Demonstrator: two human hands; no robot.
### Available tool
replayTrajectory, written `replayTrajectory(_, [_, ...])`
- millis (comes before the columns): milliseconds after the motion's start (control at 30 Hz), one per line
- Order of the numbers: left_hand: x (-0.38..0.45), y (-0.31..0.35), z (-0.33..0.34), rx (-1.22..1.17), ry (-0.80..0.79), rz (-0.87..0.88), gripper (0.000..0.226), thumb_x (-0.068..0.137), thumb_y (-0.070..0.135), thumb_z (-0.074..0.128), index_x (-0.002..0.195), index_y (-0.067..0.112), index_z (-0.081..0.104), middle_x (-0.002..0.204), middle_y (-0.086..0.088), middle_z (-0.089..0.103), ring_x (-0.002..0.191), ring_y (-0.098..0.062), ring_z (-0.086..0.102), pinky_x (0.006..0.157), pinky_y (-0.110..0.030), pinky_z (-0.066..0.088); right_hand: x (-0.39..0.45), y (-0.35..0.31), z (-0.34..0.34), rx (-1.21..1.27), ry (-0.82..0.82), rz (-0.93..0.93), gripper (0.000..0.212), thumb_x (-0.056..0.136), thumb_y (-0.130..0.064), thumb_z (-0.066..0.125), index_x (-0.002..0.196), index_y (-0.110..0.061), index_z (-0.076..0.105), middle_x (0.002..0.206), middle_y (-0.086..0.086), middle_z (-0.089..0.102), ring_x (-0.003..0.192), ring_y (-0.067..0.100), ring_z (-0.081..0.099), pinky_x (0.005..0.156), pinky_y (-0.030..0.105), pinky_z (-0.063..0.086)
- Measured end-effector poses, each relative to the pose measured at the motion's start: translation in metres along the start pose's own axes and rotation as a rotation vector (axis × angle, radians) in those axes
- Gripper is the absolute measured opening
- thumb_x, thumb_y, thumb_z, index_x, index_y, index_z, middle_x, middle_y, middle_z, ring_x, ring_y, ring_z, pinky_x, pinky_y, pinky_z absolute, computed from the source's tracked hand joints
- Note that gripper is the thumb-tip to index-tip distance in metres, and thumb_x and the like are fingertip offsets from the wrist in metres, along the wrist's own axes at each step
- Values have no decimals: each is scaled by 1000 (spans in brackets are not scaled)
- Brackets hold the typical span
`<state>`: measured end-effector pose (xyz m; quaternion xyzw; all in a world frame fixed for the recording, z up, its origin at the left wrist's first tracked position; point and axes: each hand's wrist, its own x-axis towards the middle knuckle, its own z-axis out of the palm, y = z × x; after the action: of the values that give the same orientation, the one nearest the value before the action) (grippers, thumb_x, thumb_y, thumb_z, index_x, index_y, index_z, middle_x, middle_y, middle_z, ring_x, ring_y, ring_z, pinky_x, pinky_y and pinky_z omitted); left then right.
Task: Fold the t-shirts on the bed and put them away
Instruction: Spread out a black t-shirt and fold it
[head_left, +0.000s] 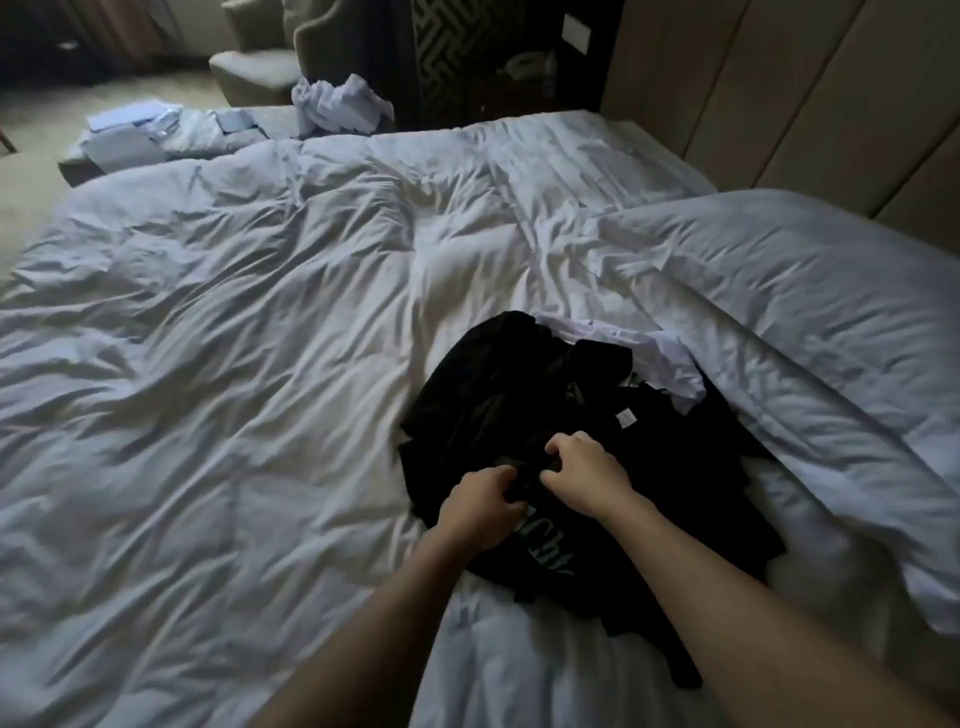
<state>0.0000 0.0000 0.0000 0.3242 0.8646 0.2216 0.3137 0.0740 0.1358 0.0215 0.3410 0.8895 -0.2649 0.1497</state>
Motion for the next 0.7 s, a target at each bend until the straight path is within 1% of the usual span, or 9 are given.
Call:
replayTrajectory(100, [8,-1,27,-59,-113,-74,54,91,26,63,142,19,48,135,-5,59,123,-22,56,98,-32,48,1,8,13,-56,-34,25,51,97,-33,56,145,-21,42,142,3,40,121,27,50,92,38,48])
replayTrajectory(167, [12,-2,42,-137,-140,-100,66,90,25,66,150,19,37,141,-6,54,126,-19,54,91,-22,44,1,13,21,-78,-89,34,55,96,-30,55,148,-22,37,147,2,37,128,28,45,97,41,47])
replayTrajectory(200, [14,-2,49,-168,-131,-108,66,90,24,66,149,18,38,139,-5,56,124,-18,55,86,-20,42,2,17,26,-79,-109,38,57,96,-28,54,150,-23,35,149,2,36,130,28,43,99,42,46])
replayTrajectory(300, [15,0,61,-198,-36,-118,53,89,22,67,138,19,50,120,-1,64,103,-14,61,77,-23,44,2,24,33,-78,-149,35,61,96,-24,51,153,-25,29,151,1,37,134,27,41,102,42,45])
replayTrajectory(400, [17,1,68,-194,11,-159,43,86,19,64,129,20,57,91,10,57,77,-5,56,68,-24,49,2,29,41,-70,-169,43,60,97,-23,49,153,-25,27,148,4,43,133,28,44,102,42,45])
replayTrajectory(467, [16,1,69,-170,-12,-176,36,85,19,62,121,20,62,83,11,56,77,-8,58,67,-27,52,2,30,44,-67,-158,66,57,98,-25,49,151,-24,31,142,6,49,126,28,49,98,42,47])
replayTrajectory(533, [14,2,68,-175,-25,-178,34,84,22,61,118,20,64,87,7,62,83,-13,63,73,-32,56,2,31,45,-57,-118,101,50,98,-28,49,146,-20,37,136,7,51,122,29,52,95,40,48])
replayTrajectory(633, [15,0,61,-167,4,-161,34,85,23,61,118,17,65,97,-2,70,90,-18,67,74,-31,53,1,29,40,-51,-6,187,52,97,-38,52,141,-16,36,144,13,36,130,33,39,98,41,42])
replayTrajectory(700, [14,-1,52,-161,18,-130,22,84,23,61,104,19,68,88,-1,71,83,-17,67,71,-35,55,2,28,37,-68,34,225,59,95,-45,55,142,-16,33,148,15,29,134,35,33,100,42,39])
